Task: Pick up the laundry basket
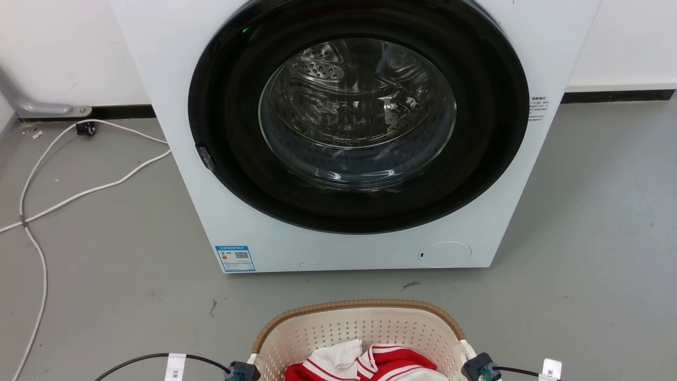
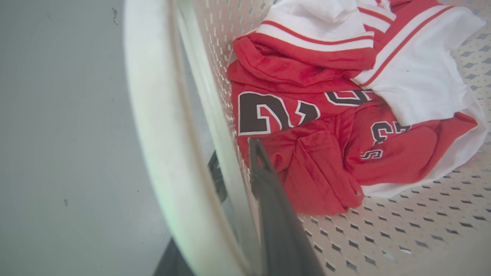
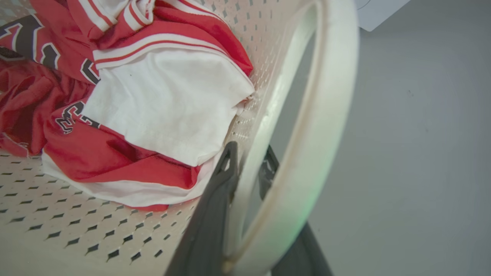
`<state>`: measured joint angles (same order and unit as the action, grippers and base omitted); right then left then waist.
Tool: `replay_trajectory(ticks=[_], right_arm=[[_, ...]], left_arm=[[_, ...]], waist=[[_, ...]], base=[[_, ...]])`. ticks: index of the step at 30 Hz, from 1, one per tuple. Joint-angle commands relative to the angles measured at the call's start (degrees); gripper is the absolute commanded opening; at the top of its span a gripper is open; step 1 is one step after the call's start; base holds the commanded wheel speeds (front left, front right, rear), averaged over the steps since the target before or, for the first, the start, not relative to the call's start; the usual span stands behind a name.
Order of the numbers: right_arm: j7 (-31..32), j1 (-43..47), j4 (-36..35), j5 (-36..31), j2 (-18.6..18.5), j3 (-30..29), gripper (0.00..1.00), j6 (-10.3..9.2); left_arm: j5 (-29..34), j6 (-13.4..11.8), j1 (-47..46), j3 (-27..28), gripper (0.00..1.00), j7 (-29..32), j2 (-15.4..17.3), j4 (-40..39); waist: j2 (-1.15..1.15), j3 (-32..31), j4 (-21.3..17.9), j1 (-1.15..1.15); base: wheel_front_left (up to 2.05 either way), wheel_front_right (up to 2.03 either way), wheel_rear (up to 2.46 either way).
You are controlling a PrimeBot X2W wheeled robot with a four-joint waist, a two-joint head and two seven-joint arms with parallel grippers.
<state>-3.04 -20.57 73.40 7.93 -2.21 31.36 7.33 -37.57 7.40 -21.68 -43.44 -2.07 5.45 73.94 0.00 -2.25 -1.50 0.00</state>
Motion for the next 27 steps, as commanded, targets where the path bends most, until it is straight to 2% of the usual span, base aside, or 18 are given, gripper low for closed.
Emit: replay_trajectory(ticks=[1, 27], right_arm=[[0.6, 0.9, 0.8, -1.1, -1.2, 0.6, 0.0, 0.28], [1.3, 1.0, 0.8, -0.7, -1.2, 1.7, 0.0, 0.28]], left_arm=[[0.0, 0.1, -0.7, -0.1, 0.0, -0.5, 1.4, -0.3], [-1.7, 0.1, -0.6, -1.7, 0.0, -0.4, 1.7, -0.3]], waist=[[0.0, -0.1, 0.0, 0.0], [0.0, -0.1, -0.1, 0.0]], base=[[0.0, 0.0, 0.0], [0.0, 0.0, 0.0]])
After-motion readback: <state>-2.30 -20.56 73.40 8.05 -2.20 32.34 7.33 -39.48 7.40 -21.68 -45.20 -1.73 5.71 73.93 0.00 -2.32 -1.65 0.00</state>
